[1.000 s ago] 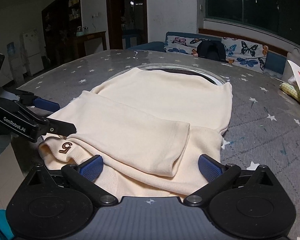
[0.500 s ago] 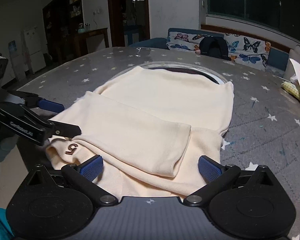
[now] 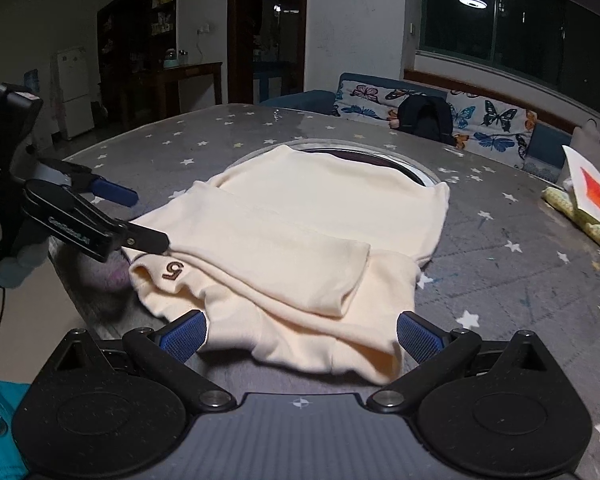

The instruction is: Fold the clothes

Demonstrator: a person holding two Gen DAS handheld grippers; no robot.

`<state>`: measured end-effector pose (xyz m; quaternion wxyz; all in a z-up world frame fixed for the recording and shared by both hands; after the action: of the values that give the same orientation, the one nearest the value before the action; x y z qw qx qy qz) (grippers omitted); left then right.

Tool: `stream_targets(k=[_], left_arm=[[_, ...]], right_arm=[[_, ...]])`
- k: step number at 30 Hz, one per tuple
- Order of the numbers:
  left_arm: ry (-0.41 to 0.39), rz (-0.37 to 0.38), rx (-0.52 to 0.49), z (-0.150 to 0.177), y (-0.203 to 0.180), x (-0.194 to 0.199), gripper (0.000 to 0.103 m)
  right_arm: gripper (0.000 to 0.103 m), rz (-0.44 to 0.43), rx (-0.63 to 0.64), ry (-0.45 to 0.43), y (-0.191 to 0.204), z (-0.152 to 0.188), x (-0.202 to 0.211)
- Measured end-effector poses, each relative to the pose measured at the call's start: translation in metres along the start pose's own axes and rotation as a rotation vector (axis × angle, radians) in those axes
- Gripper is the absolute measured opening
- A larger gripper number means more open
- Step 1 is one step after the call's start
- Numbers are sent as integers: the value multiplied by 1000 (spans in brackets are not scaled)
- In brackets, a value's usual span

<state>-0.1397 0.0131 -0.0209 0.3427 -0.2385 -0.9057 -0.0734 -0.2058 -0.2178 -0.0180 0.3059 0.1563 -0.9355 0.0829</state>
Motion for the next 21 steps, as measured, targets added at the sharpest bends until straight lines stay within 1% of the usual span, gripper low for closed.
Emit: stream_targets(k=[5,13,21], left_arm=[[-11,-7,-3,7,-4,15,103],[-50,-10,8,16,-13,39,103],[-62,-12,-25,25,-20,51,103]], right_arm=[[103,16,4,-11,2,6,11],[103,35,8,-38,9,12,28],[103,43,48,-56,23,20,42]])
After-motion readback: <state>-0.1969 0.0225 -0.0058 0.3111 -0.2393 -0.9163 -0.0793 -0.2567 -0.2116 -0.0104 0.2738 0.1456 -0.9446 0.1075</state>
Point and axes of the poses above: each gripper's, at about its wrist camera, not at the fingertips, and x roughly against the way its jaws point, y to its left, z to its underside, the point moved 8 cm from there along -x, roughly the way its jaws point, and after that the axes turned 3 degrees about z, right-handed, at the moved point
